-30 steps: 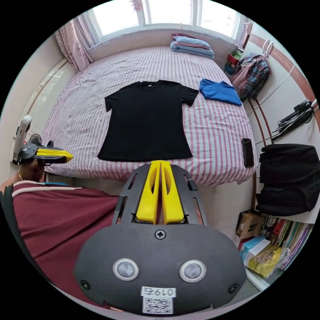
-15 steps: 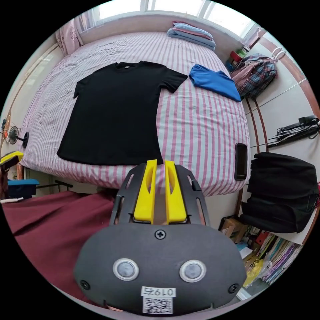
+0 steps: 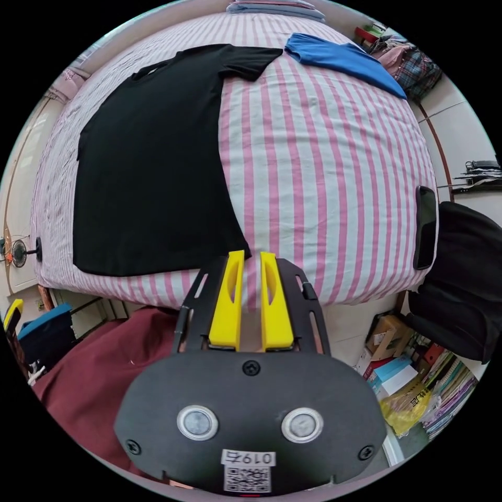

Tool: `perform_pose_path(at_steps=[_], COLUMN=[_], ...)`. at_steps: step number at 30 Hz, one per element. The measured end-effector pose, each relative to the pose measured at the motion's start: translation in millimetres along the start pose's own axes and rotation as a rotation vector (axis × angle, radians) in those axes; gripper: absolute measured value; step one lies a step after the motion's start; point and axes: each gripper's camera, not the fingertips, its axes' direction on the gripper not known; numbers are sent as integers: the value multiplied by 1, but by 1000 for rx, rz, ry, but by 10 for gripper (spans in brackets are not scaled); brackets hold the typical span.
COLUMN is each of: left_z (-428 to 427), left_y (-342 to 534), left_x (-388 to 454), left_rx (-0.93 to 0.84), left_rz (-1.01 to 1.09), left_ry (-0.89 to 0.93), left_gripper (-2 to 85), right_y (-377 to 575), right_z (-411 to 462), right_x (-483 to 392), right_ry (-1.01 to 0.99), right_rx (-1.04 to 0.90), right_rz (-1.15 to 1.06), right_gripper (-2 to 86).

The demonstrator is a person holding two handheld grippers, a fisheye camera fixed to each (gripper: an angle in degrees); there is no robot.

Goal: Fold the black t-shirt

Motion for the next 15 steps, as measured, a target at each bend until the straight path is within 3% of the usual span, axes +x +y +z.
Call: perform_pose_path(at_steps=[6, 11, 15], left_z=[-9, -18, -25], left_y=[-25, -55, -79], left_x=[-35, -67, -96], left_rx=[-13, 35, 92], left_rz=[-26, -59, -90], left_ry=[3, 99, 161], left_gripper=[6, 5, 6], right_y=[-66, -120, -191], right_z=[-12, -66, -124], right_x=[-9, -19, -55], right_ry=[-8, -127, -254], right_rx=[-73, 5, 60], right_rz=[-72, -130, -303], right_gripper=[-4, -8, -7])
